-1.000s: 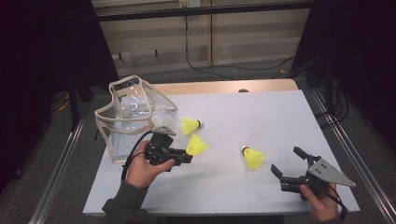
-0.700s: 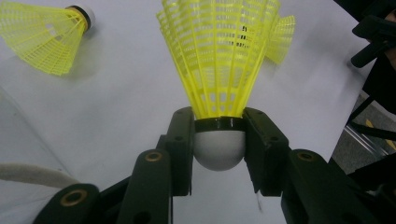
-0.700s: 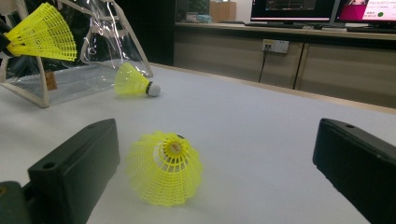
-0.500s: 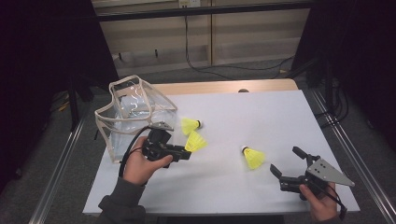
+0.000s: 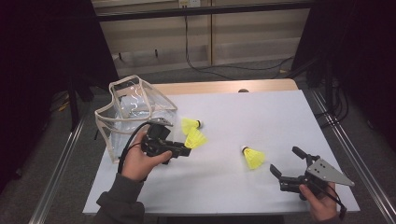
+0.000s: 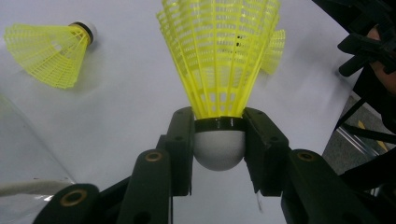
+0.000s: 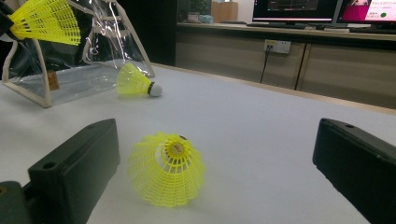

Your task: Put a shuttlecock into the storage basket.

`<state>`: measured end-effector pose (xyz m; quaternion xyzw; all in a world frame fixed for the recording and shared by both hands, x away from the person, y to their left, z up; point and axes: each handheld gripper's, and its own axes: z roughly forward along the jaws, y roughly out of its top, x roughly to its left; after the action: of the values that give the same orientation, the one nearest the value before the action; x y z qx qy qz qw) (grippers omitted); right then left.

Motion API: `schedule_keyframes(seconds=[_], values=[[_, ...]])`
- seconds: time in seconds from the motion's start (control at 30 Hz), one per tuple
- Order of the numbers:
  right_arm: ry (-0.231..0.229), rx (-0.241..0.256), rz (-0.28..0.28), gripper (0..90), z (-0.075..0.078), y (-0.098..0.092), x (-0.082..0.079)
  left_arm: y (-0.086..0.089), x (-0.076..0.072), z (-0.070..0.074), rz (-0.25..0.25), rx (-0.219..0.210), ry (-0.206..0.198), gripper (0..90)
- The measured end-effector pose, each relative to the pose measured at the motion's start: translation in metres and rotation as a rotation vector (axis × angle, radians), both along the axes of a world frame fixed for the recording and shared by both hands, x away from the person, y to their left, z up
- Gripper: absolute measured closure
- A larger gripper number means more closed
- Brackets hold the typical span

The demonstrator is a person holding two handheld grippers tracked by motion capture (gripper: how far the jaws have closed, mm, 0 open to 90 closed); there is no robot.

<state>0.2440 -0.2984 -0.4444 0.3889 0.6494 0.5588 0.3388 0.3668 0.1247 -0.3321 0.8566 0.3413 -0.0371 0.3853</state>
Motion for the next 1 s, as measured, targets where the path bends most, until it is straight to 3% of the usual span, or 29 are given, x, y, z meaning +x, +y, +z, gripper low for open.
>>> schedule_keyframes(seconds=[1.0], values=[[-0.002,0.003,0.000,0.6,0.000,0.000,0.000,0.000,0.010,0.024,0.006,0.004,-0.016,64.9]])
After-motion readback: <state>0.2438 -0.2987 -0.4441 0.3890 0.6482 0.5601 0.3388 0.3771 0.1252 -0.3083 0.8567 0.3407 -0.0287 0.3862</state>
